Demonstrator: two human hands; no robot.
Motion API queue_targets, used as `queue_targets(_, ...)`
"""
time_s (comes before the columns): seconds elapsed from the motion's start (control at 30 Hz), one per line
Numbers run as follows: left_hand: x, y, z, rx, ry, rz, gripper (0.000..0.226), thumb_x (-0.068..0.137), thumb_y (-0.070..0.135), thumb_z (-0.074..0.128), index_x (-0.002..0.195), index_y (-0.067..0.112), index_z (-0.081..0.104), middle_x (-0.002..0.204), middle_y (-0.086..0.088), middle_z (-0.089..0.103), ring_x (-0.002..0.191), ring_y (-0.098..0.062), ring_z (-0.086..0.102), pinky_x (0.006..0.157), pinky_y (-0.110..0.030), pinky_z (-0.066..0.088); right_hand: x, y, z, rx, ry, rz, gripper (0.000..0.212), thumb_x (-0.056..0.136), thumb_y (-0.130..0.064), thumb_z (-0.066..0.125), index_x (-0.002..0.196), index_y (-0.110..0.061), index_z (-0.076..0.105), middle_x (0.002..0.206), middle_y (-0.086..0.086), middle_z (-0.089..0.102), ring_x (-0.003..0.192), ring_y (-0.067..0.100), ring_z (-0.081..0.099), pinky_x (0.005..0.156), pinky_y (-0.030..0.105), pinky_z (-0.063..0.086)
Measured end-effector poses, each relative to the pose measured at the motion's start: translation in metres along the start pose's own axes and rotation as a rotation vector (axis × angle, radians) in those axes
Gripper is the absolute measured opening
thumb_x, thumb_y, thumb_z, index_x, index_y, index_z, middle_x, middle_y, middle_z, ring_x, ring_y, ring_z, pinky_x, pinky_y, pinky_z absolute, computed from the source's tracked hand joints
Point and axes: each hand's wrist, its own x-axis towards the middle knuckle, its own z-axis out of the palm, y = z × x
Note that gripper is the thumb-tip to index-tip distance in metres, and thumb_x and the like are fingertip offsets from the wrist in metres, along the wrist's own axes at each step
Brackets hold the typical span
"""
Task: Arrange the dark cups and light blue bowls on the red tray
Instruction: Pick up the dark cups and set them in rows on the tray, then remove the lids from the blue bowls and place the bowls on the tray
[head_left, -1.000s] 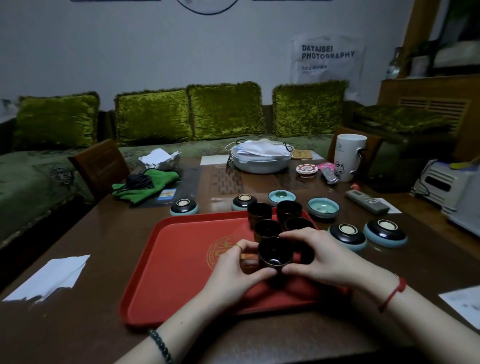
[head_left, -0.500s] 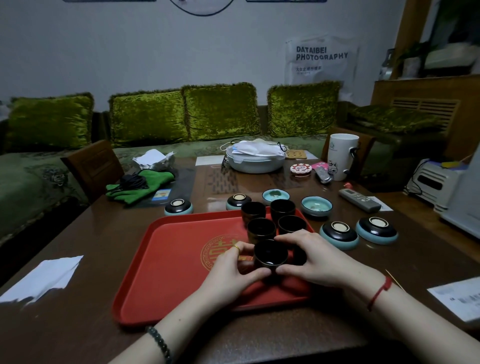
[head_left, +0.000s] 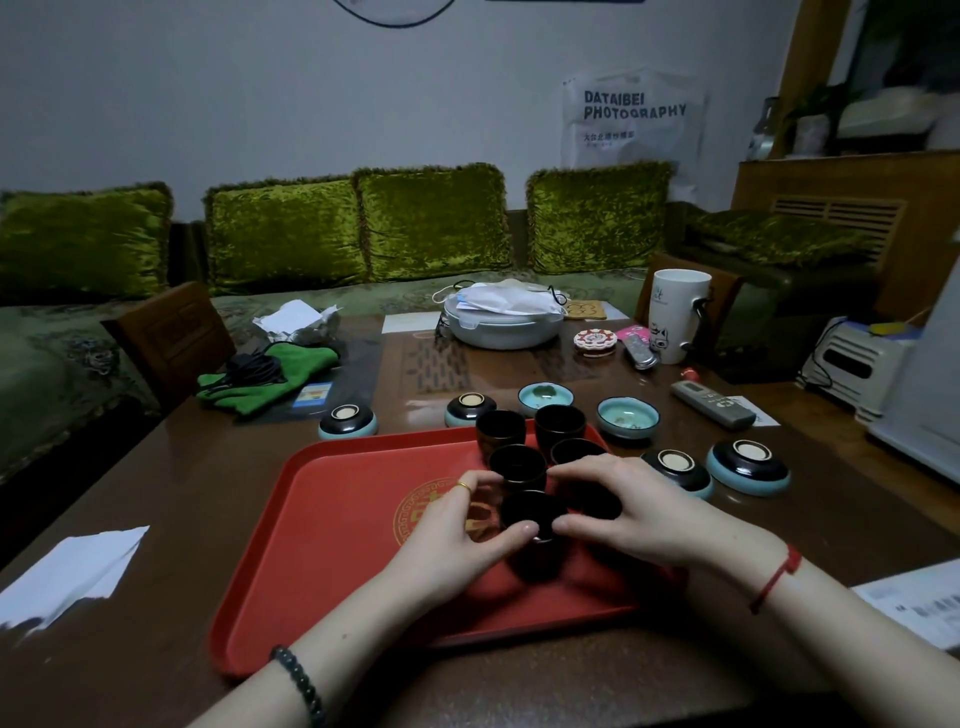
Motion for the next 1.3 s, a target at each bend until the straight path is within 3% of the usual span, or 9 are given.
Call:
queue_targets(0.07,0.007,0.006,-0.002,0.028,0.028,0.025,0.048,0.072,0.040,0.070,0.113,0.026,0.050,0.105,0.006,0.064,0.100,-0.004,0.059,0.093,-0.023,0.046,0.001,0.002,-0.009,0.045,0.067,-0.004,0.051,0.077,-0.042,0.065,0.124,-0.025,0.052,0.127,-0.006,0.058,0.117,0.002,0.048,0.095,0.006,0.032)
queue_targets(0.13,0.015,0.014,-0.002,0.049,0.047,0.069,0.048,0.072,0.041,0.070,0.112,0.027,0.049,0.108,0.006,0.063,0.103,-0.005,0.057,0.094,-0.021,0.043,0.000,0.008,-0.018,0.072,0.118,0.011,0.049,0.077,-0.038,0.066,0.123,-0.025,0.054,0.126,-0.007,0.058,0.115,-0.001,0.049,0.090,0.000,0.030)
queue_targets(0.27,0.034,0.033,0.006,0.092,0.036,0.130,0.052,0.071,0.047,0.067,0.117,0.029,0.048,0.114,0.008,0.059,0.109,-0.003,0.053,0.093,-0.016,0.037,-0.005,0.025,-0.033,0.100,0.166,0.061,0.052,0.076,-0.031,0.069,0.124,-0.023,0.051,0.127,-0.006,0.057,0.114,0.001,0.049,0.094,0.011,0.034)
queue_targets(0.43,0.062,0.057,0.029,0.151,-0.024,0.165,0.058,0.072,0.046,0.067,0.122,0.027,0.046,0.125,0.003,0.056,0.116,-0.007,0.050,0.098,-0.024,0.038,-0.018,0.057,-0.048,0.094,0.205,0.159,0.061,0.075,-0.031,0.070,0.129,-0.026,0.043,0.132,-0.004,0.051,0.114,-0.002,0.042,0.094,0.014,0.030)
queue_targets(0.53,0.078,0.067,0.046,0.227,-0.076,0.171,0.062,0.073,0.045,0.067,0.126,0.025,0.042,0.129,-0.001,0.055,0.121,-0.013,0.048,0.105,-0.036,0.037,-0.027,0.076,-0.052,0.097,0.200,0.228,0.066,0.075,-0.031,0.070,0.132,-0.026,0.038,0.136,-0.003,0.047,0.115,0.000,0.039,0.096,0.017,0.031)
queue_targets(0.67,0.098,0.071,0.068,0.321,-0.160,0.215,0.064,0.075,0.038,0.068,0.129,0.020,0.040,0.134,-0.005,0.050,0.126,-0.015,0.043,0.104,-0.027,0.033,-0.036,0.097,-0.049,0.100,0.176,0.313,0.072,0.073,-0.035,0.071,0.134,-0.029,0.034,0.140,-0.002,0.043,0.126,0.007,0.039,0.104,0.027,0.035)
queue_targets(0.83,0.121,0.070,0.089,0.415,-0.273,0.218,0.068,0.076,0.035,0.067,0.133,0.012,0.037,0.140,-0.007,0.045,0.130,-0.018,0.040,0.108,-0.028,0.031,-0.044,0.120,-0.040,0.115,0.154,0.339,0.074,0.073,-0.037,0.070,0.135,-0.032,0.030,0.141,-0.003,0.041,0.122,0.001,0.036,0.100,0.018,0.029)
queue_targets(1.1,0.149,0.063,0.115,0.570,-0.471,0.161,0.077,0.074,0.031,0.068,0.138,0.011,0.030,0.145,-0.009,0.040,0.134,-0.020,0.035,0.108,-0.025,0.028,-0.045,0.143,-0.019,0.128,0.131,0.349,0.076,0.072,-0.043,0.069,0.136,-0.032,0.029,0.137,-0.006,0.042,0.126,0.004,0.035,0.104,0.018,0.026)
queue_targets(1.3,0.161,0.064,0.129,0.686,-0.614,0.129,0.071,0.066,0.036,0.075,0.125,0.012,0.044,0.127,-0.007,0.056,0.119,-0.023,0.051,0.099,-0.035,0.044,-0.045,0.148,-0.006,0.108,0.161,0.326,0.072,0.074,-0.039,0.068,0.135,-0.028,0.030,0.136,-0.007,0.042,0.127,0.006,0.037,0.107,0.019,0.027)
